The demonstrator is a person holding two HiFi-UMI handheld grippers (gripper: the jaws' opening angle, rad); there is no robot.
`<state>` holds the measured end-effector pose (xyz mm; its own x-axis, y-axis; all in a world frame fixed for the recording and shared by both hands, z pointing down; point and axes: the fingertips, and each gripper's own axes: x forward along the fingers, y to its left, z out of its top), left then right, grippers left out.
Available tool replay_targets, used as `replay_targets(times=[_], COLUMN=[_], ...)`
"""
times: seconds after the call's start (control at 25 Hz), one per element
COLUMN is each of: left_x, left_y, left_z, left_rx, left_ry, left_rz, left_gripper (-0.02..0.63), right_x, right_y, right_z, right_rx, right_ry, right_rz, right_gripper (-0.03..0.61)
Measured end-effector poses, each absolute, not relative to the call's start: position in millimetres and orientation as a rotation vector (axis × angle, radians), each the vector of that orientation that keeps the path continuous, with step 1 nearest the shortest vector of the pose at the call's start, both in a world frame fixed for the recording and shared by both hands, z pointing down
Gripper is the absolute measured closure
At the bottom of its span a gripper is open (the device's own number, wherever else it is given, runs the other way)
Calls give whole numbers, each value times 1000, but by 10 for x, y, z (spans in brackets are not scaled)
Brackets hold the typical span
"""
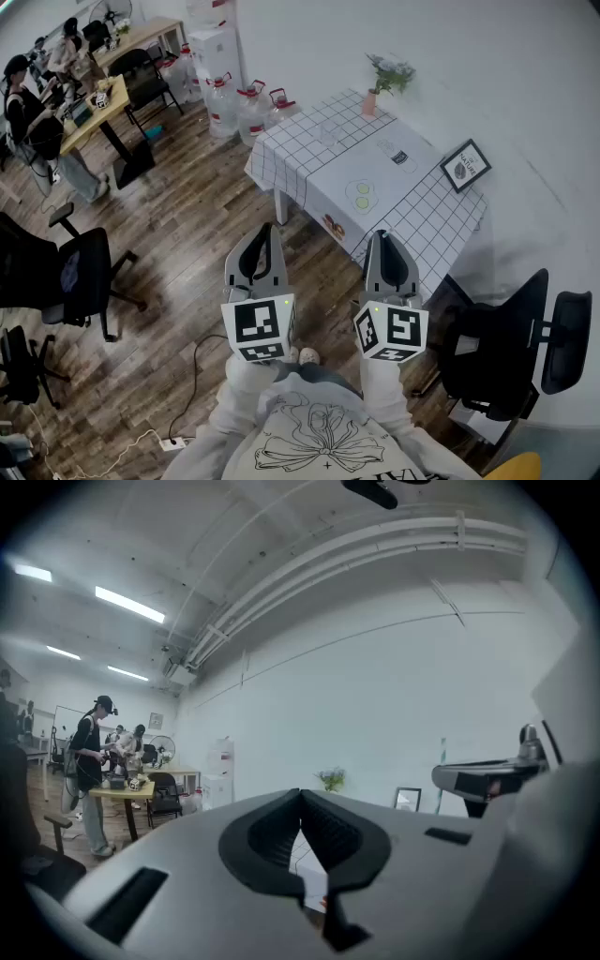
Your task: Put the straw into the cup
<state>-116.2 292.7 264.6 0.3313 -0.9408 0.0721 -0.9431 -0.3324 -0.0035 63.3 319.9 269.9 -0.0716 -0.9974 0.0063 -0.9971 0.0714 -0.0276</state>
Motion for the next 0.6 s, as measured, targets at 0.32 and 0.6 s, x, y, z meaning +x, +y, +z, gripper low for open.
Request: replay_targets(times=[0.32, 0.6], left_x=[-1145, -1069], left_y=[2864, 2786], left_z=[2666, 2736], left_rx=[2524, 2509], left_ry=[-1791, -1802], left_rz=[97, 106], left_gripper=[609, 609], right_x=[667, 729], right_y=[3140, 3035], right_z=[2729, 2804], right_rx=[-2133, -2112], right_ry=[2288, 2306], right_rz=[-47, -76], right_gripper=[565, 565])
